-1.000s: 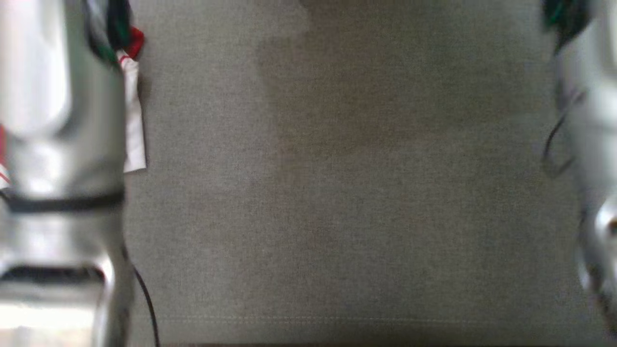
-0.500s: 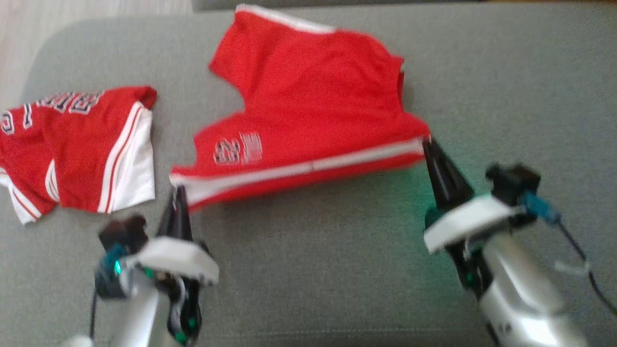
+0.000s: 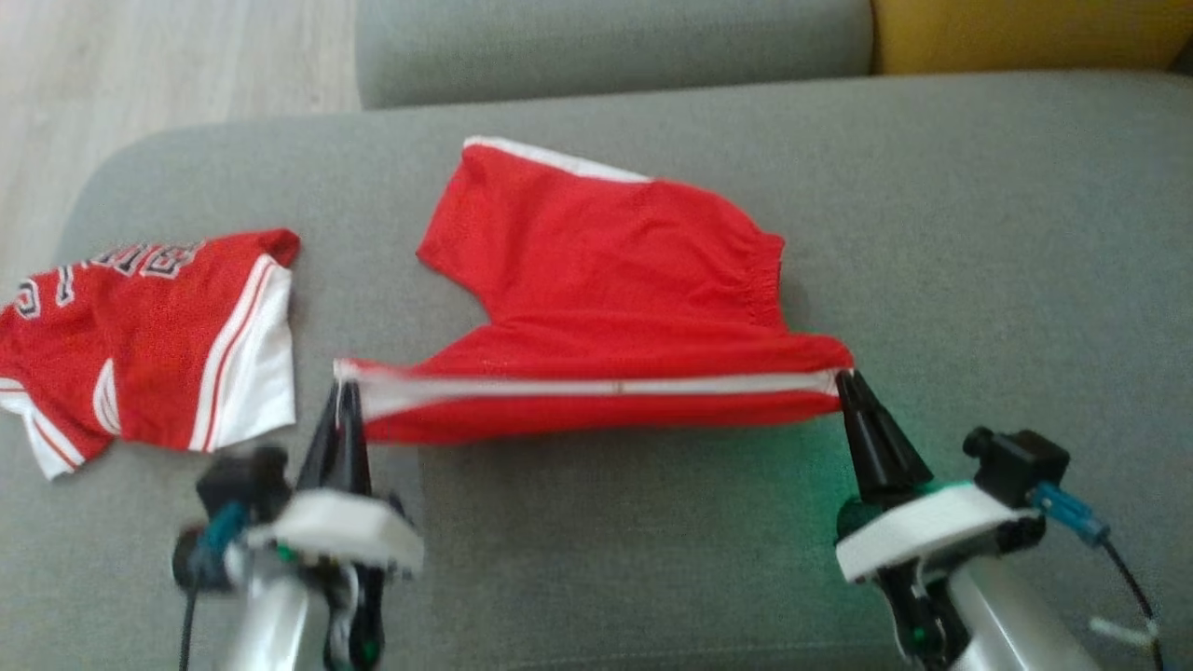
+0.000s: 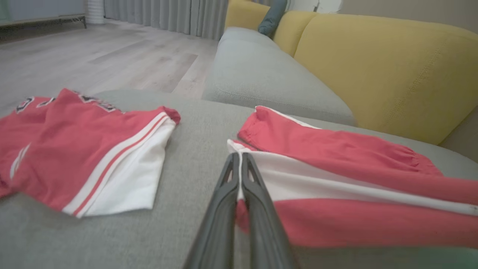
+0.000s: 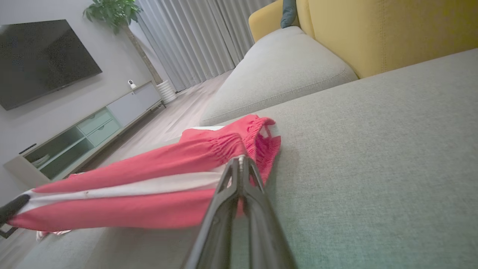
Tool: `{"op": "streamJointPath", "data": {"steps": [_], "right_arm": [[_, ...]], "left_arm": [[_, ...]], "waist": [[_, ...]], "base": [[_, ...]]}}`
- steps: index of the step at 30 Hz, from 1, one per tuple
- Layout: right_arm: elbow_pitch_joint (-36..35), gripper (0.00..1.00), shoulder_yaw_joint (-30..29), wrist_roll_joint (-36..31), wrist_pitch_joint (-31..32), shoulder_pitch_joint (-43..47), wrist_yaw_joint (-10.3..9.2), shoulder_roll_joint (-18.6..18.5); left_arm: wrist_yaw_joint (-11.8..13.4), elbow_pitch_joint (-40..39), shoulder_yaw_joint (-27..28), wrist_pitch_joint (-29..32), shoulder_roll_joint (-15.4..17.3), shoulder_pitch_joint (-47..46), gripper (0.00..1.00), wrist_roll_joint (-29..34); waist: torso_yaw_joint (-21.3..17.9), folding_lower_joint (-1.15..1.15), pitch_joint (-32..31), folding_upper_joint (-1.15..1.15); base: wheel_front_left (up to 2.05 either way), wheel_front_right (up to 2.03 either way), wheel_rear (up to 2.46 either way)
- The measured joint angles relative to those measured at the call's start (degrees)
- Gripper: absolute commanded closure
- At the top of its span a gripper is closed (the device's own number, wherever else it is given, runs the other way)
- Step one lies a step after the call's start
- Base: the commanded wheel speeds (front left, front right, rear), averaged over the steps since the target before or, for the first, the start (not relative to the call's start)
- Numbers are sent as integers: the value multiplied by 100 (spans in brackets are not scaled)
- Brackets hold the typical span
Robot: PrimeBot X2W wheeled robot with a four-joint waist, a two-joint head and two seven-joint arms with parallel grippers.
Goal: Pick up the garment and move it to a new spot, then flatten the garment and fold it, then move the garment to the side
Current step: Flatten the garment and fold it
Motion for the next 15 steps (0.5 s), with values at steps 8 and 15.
{"op": "streamJointPath", "data": {"steps": [8,15], "right_arm": [[443,100,-165,-122,-1,-1241,0,319],[832,100,-338,-190,-1,-2082,0,398]], "left_arm": [[-461,1110,-86,0,368,-2416,100,668],[-769,2271,-376,30,622,-4028,100,1061]], "waist": [[-194,0,678,0],[-394,1,1333,0]], "base": [[0,0,0],[0,0,0]]}}
